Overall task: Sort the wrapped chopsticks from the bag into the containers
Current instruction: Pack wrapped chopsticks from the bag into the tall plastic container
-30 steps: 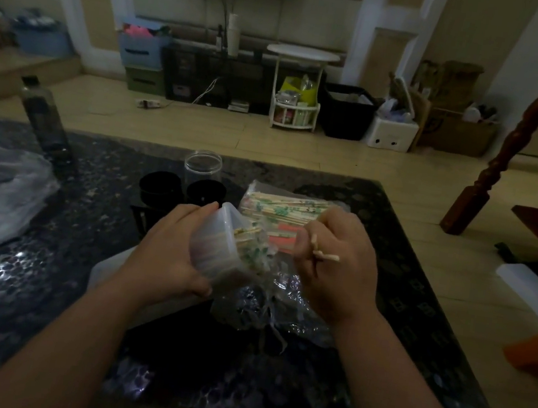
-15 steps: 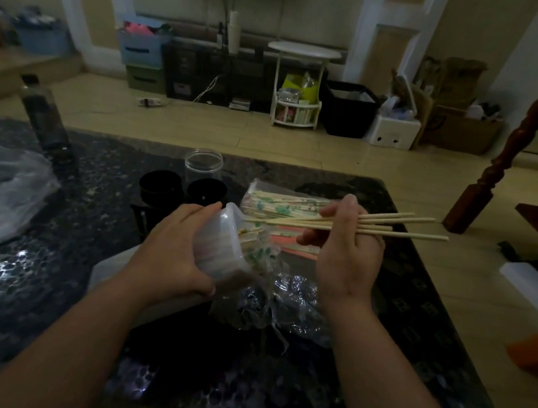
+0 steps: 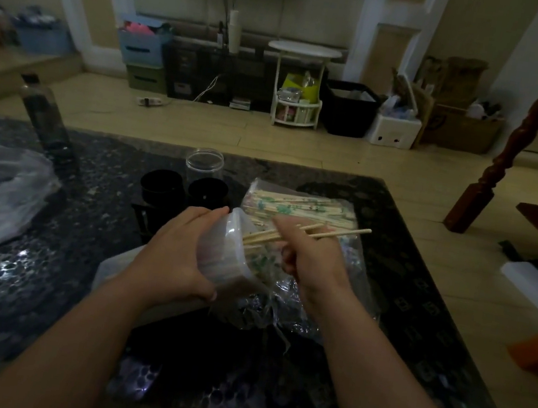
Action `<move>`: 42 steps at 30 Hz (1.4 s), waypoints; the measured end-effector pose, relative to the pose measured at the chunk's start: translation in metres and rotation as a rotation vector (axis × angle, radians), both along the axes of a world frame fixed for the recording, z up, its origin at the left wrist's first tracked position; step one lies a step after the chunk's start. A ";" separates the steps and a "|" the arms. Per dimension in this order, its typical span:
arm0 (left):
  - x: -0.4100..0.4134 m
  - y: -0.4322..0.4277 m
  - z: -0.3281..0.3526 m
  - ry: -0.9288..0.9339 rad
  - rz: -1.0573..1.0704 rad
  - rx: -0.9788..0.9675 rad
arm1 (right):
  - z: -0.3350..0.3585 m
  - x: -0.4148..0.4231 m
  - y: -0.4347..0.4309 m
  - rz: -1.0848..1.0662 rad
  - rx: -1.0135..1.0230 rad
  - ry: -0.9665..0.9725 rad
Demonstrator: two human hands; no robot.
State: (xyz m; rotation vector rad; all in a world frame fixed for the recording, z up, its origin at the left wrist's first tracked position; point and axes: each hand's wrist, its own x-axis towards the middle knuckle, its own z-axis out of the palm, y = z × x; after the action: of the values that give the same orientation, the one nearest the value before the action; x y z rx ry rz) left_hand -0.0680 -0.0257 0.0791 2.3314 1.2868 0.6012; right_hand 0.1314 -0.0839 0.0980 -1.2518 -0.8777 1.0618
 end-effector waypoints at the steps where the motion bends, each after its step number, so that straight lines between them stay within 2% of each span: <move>1: 0.000 0.000 0.000 0.003 0.000 0.000 | -0.001 0.001 0.002 -0.045 0.031 0.094; 3: 0.000 0.001 -0.001 0.006 -0.002 0.009 | -0.002 0.001 0.006 -0.113 0.078 0.197; 7: 0.003 0.001 -0.002 0.015 -0.019 0.025 | -0.006 -0.006 0.004 0.019 -0.044 -0.216; 9: 0.004 0.001 -0.002 0.010 -0.022 0.030 | -0.010 -0.009 0.004 -0.054 -0.037 -0.172; 13: 0.003 0.001 -0.002 0.010 -0.017 0.021 | -0.003 -0.008 0.002 -0.304 0.107 0.075; 15: 0.003 0.001 -0.003 0.018 -0.019 0.019 | -0.003 -0.010 0.002 -0.380 0.110 0.007; 16: 0.003 0.002 -0.003 0.019 -0.024 0.020 | -0.004 -0.011 0.001 -0.350 0.081 -0.095; 19: 0.004 0.002 -0.004 0.013 -0.035 0.020 | -0.009 -0.015 0.002 -0.036 -0.080 -0.432; 21: 0.004 0.001 -0.004 0.010 -0.035 0.029 | -0.009 -0.014 0.004 0.027 -0.124 -0.408; 23: 0.003 0.000 -0.003 0.008 -0.029 0.037 | -0.010 -0.011 0.003 -0.049 -0.069 -0.384; 26: 0.003 0.000 -0.004 0.001 -0.009 0.039 | -0.014 -0.016 0.003 -0.077 0.000 -0.503; 29: 0.003 0.001 -0.004 -0.023 0.018 0.045 | -0.016 -0.023 0.002 0.036 -0.019 -0.345; 31: 0.003 0.000 -0.002 -0.047 0.039 0.045 | -0.014 -0.018 0.003 -0.032 -0.015 -0.309; 33: 0.002 0.000 0.000 -0.088 0.069 0.053 | -0.012 -0.003 0.002 -0.136 -0.037 -0.565; 36: 0.002 0.000 0.005 -0.146 0.140 0.071 | -0.017 0.019 0.001 -0.033 -0.251 -0.930; 42: 0.003 0.002 0.006 -0.175 0.189 0.088 | -0.042 0.035 -0.003 0.217 -0.689 -1.208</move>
State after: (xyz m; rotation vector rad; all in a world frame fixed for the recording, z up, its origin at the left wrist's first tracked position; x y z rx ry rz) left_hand -0.0647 -0.0233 0.0849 2.1832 1.4336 0.9182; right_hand 0.1667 -0.0866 0.0555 -2.5195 -1.6323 0.7056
